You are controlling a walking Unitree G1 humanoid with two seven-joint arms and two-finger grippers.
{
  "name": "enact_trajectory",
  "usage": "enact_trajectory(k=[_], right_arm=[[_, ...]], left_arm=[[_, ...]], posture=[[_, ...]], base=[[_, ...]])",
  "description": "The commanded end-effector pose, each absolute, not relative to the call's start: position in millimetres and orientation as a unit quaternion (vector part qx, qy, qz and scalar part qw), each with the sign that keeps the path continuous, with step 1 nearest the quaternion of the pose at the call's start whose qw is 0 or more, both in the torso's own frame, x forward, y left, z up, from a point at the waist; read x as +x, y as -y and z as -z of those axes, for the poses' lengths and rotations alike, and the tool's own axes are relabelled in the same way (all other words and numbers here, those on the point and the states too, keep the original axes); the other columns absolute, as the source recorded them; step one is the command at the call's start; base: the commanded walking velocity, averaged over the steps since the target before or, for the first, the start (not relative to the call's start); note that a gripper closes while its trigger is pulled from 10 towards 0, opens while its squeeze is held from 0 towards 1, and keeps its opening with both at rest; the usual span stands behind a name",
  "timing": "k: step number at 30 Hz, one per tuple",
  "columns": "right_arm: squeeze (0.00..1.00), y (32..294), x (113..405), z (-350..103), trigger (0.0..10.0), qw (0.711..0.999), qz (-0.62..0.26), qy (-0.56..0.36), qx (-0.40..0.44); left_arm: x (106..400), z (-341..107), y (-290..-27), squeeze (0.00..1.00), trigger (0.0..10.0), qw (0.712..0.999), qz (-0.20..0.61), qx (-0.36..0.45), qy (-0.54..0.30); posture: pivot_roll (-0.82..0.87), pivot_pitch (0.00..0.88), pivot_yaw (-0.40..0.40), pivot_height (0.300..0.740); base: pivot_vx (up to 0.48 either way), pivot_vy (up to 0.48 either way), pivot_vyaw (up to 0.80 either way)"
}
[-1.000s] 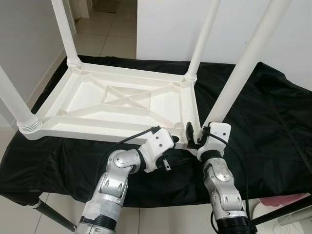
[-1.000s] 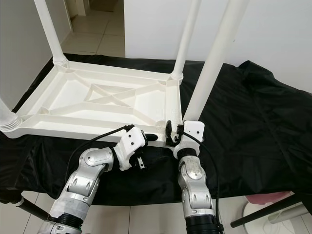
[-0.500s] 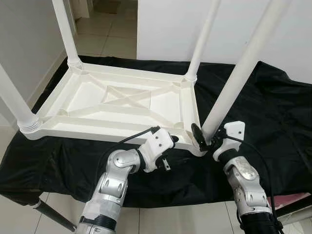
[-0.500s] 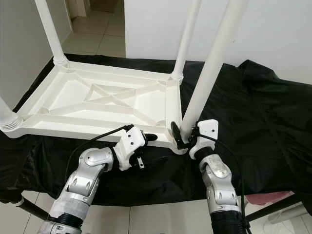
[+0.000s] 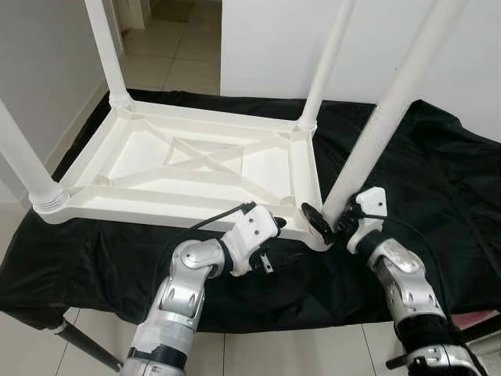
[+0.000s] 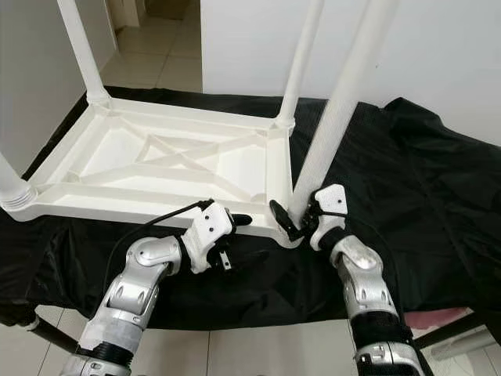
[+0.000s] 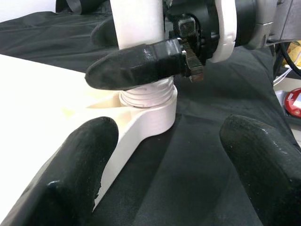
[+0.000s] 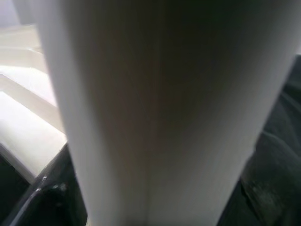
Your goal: Building children table
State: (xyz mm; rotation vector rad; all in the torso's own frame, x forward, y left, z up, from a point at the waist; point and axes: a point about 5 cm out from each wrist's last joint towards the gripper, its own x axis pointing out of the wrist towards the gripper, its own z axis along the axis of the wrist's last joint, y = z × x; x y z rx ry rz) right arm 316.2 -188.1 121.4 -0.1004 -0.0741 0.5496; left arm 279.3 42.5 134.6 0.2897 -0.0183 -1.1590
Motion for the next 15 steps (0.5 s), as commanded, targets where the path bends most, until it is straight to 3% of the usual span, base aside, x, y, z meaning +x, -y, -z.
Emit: enact_trajectory(k=[1,3,4,15], right_arm=[[0.00,187.2,317.1,-115.5,0.9,0.955,-0.289,0.020,-0.058],[0.00,186.8,317.3,-114.5,0.9,0.954,-0.293,0.017,-0.060],[0.00,185.2,315.9,-111.7,0.0,0.951,-0.304,0.016,-0.056],[0.00,186.6,312.7,-107.1,0.0,0.952,-0.303,0.021,-0.042]], left_arm=[[288.8,-136.8,-44.2,0.00,10.0,0.884,0.448,0.133,0.021],[288.8,-137.0,-44.1,0.00,10.0,0.884,0.448,0.134,0.022],[289.5,-137.5,-44.7,0.00,10.0,0.884,0.447,0.134,0.022],[289.5,-137.8,-44.8,0.00,10.0,0.888,0.441,0.131,0.024]], posture=[[-0.02,0.000,-0.064,0.740],[-0.02,0.000,-0.064,0.740],[-0.01,0.000,-0.068,0.740],[-0.01,0.000,-0.075,0.740]], base=[[0.000,0.000,0.00],[0.000,0.000,0.00],[0.000,0.000,0.00],[0.000,0.000,0.00]])
